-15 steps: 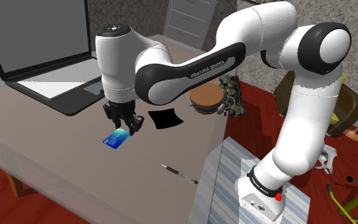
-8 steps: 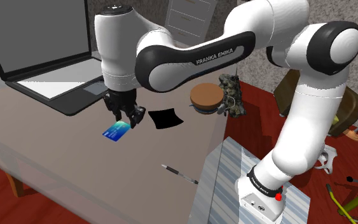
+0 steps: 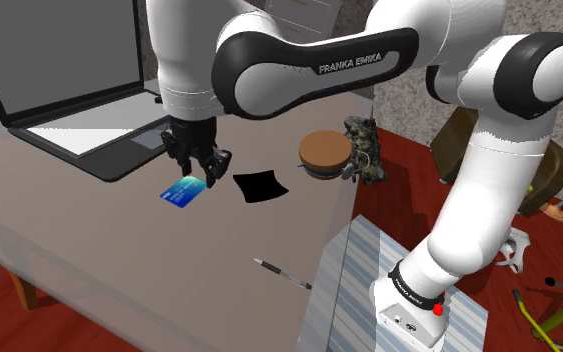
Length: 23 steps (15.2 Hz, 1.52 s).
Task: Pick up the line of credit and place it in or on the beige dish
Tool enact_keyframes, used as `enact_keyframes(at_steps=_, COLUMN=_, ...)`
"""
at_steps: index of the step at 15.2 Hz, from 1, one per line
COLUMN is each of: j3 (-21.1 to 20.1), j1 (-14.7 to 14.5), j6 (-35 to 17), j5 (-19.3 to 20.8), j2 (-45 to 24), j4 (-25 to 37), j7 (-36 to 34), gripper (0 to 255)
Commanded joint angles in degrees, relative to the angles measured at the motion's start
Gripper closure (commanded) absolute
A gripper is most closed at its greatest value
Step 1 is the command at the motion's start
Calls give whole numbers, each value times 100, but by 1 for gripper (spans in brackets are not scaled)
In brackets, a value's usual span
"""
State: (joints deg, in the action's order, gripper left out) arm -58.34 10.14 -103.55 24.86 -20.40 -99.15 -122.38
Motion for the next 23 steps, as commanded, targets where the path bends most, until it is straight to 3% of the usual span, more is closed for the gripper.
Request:
enact_keyframes(at_steps=1, j3=-28, j1=11, j6=126, j5=-53, j2=49, j4=102, j7=45, gripper=255)
enact_keyframes(at_steps=7, j3=-341, j1=1527, j6=-507, j5=-1290, j2=1626, j4=-1154, j7=1397, gripper=255)
enact_keyframes(at_steps=10, j3=-111, j1=1907, j6=-712, j5=-2040, j2=2489, j4=-1660, j7=2284, gripper=255)
enact_keyframes(at_steps=14, j3=527, j1=1954, j6=-839, j5=-2672, j2=3300, j4=-2212, j7=3275, gripper=255)
enact_keyframes(at_steps=18, j3=1102, j1=1943, j6=-905, j5=-2941, j2=3774, j4=-2622, j7=4004, gripper=255)
enact_keyframes(at_steps=23, j3=989, j1=1971, j6=-1297, j5=-2861, j2=3626, j4=-2900, j7=3890, gripper=255)
